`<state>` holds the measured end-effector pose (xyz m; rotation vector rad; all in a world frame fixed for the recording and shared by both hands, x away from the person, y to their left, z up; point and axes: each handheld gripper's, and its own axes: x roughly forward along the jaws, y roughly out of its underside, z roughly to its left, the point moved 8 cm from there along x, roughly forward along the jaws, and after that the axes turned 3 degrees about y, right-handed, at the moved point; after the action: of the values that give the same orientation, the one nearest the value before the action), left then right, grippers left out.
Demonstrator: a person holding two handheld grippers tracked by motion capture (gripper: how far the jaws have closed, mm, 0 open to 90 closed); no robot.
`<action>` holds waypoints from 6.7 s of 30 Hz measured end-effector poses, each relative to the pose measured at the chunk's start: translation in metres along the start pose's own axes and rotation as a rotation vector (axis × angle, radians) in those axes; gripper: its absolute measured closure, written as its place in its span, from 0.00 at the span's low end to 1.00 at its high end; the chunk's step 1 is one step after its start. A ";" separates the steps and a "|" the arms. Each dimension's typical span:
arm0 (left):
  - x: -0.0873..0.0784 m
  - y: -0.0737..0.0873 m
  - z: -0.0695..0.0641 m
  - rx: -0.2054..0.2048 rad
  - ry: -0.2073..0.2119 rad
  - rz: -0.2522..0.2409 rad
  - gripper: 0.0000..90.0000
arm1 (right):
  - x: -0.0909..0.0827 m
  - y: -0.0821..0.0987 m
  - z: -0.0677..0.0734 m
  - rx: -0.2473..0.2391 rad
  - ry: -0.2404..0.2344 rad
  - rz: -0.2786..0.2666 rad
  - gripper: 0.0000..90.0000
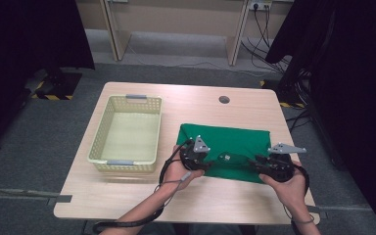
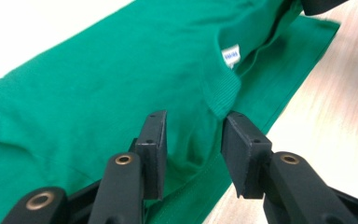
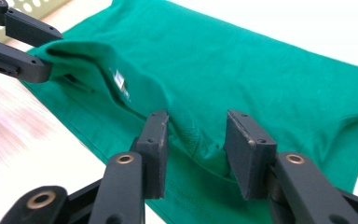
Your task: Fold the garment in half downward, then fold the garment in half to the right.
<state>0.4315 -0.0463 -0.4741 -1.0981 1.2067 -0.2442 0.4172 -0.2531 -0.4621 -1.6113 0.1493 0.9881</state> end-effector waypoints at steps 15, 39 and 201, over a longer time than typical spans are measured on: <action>0.011 -0.007 0.007 -0.031 -0.044 0.003 0.52 | 0.011 -0.002 -0.010 0.060 0.026 0.027 0.60; 0.033 0.031 0.022 -0.030 -0.088 0.166 0.47 | 0.038 0.035 -0.020 0.058 0.069 0.193 0.57; 0.067 -0.018 0.146 -0.403 -0.190 0.030 0.89 | 0.072 -0.036 0.090 -0.208 -0.128 0.117 0.38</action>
<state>0.5872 -0.0203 -0.5101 -1.4157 1.1263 0.1324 0.4377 -0.1351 -0.4789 -1.7369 0.0548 1.2270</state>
